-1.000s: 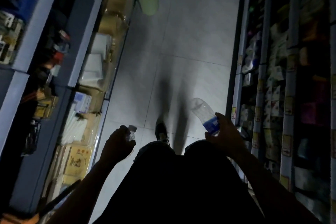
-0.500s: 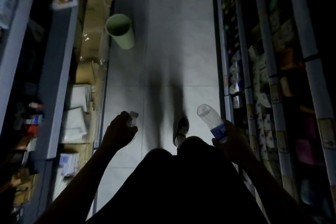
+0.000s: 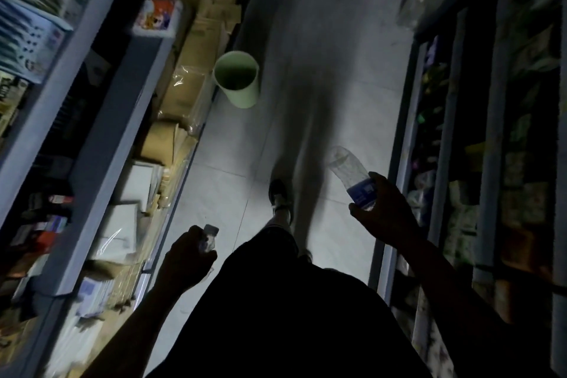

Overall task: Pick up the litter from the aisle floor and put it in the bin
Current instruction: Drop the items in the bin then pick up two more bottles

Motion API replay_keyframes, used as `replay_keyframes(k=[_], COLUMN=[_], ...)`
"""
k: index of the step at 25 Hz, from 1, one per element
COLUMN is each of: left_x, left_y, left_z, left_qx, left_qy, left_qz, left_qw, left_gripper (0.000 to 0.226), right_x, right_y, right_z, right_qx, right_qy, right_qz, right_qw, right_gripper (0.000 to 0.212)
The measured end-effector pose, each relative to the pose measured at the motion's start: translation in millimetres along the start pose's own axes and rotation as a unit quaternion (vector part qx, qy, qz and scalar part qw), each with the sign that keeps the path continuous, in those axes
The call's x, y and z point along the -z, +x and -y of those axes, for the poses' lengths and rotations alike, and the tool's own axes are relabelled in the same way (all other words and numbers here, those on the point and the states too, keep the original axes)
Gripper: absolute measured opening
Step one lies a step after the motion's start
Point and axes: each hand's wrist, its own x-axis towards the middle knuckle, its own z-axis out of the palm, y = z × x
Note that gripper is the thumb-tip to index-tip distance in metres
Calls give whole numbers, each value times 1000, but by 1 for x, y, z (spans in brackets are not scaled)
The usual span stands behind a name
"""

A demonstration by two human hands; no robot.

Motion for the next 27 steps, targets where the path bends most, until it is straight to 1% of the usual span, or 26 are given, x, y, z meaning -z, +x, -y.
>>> replay_keyframes(k=[3,7,11,15,17,19,21,24,25,27], left_x=[30,75,118,143,149,152,155,161,165,171], left_y=[74,169,261,341,377,401,420,431,433,437], left_z=[-35,-104,-184,-256,-288,-311,-327,-335,-336,-334], left_qx=[-6,-65,-126,-151,-132,-101,-72,-22,5,70], left_qy=[4,12,35,44,51,52,38,6,-17,-81], left_qz=[6,2,-8,-5,-4,-8,-8,4,8,-11], left_qw=[1000,998,991,987,990,993,997,1000,1000,994], left_gripper=[33,33,36,36,34,34,34,36,40,54], right_x=[17,39,65,97,114,132,156,188,194,200], right_y=[60,108,152,208,253,301,356,424,446,489], right_z=[23,39,36,39,38,40,48,93,110,149], right_qx=[-17,-53,-107,-140,-144,-123,-99,-63,-39,8], right_qy=[-4,2,25,42,49,54,35,1,-11,-44], right_qz=[-8,-10,-7,-19,-7,13,34,93,107,153], right_qw=[1000,999,994,989,988,991,994,994,993,987], right_gripper=[90,94,94,91,90,92,97,97,97,96])
